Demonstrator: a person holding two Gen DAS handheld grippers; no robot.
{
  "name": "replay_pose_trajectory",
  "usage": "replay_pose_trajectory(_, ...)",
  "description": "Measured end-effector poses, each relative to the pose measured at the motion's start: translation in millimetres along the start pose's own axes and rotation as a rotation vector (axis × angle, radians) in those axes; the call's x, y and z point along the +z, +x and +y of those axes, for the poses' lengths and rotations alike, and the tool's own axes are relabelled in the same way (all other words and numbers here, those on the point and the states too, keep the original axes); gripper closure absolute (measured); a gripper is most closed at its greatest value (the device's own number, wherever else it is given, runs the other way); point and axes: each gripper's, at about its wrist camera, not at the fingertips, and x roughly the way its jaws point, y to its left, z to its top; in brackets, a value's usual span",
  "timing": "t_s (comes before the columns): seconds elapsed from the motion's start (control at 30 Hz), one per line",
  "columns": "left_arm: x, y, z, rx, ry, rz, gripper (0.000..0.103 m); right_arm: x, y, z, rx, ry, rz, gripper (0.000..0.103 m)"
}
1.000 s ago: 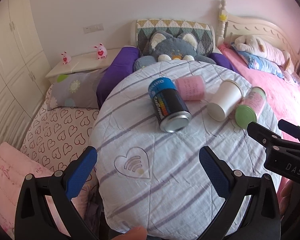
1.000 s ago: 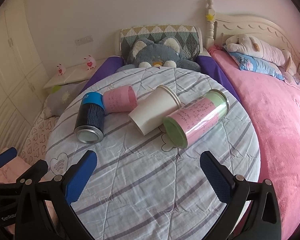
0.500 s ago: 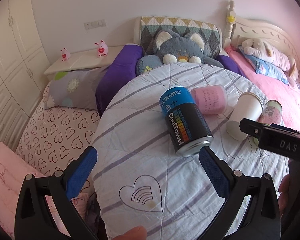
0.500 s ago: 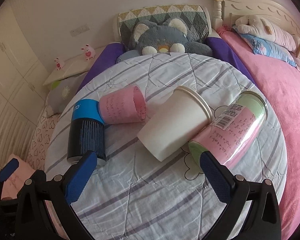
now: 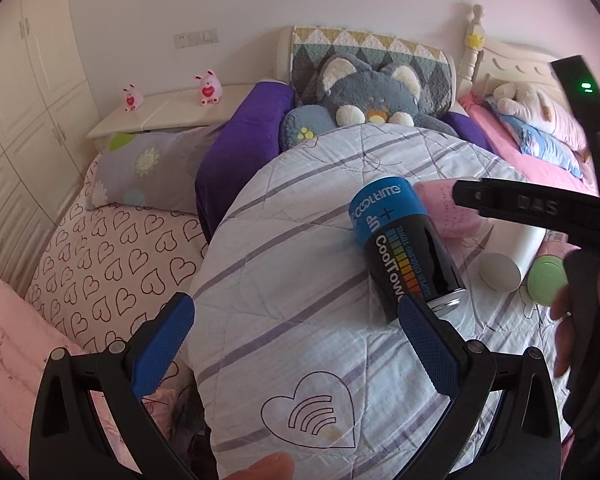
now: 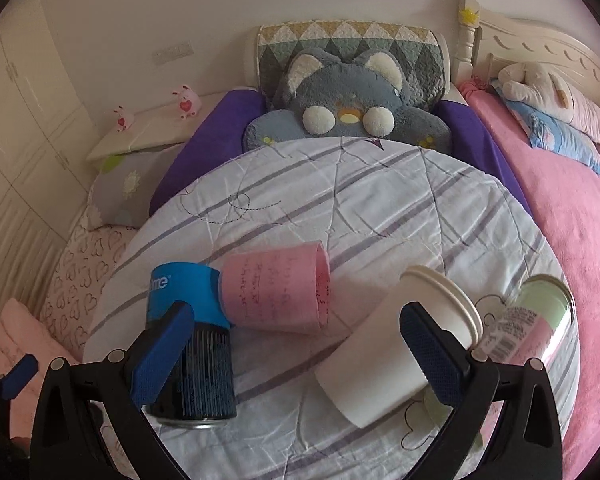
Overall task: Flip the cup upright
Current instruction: 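Reach the right gripper to the pink cup lying on its side and close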
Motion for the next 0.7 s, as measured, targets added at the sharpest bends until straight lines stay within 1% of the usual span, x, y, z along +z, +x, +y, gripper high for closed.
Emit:
replay_pose_trajectory(0.07, -0.9, 0.3, 2.4, 0.002, -0.004, 0.001, 0.0, 4.9, 11.9, 2.3, 0.005, 0.003, 0.026, 0.0)
replay_pose_trajectory(0.27, 3.5, 7.9, 2.8, 0.006, -0.007, 0.009, 0.0, 11.1, 33.0, 10.1, -0.031, -0.028, 0.067, 0.0)
replay_pose_trajectory(0.37, 5.4, 10.9, 0.5, 0.004, -0.006, 0.011, 0.0, 12.0, 38.8, 11.7, -0.063, -0.035, 0.07, 0.0)
replay_pose_trajectory(0.47, 7.7, 13.8, -1.8, 0.0, -0.005, 0.014, 0.0, 11.1, 44.7, 13.5, -0.076, -0.048, 0.083, 0.003)
replay_pose_trajectory(0.7, 19.4, 29.5, -7.5, -0.008, -0.019, 0.023, 0.0, 8.7, 49.8, 16.0, -0.082, -0.063, 0.083, 0.004)
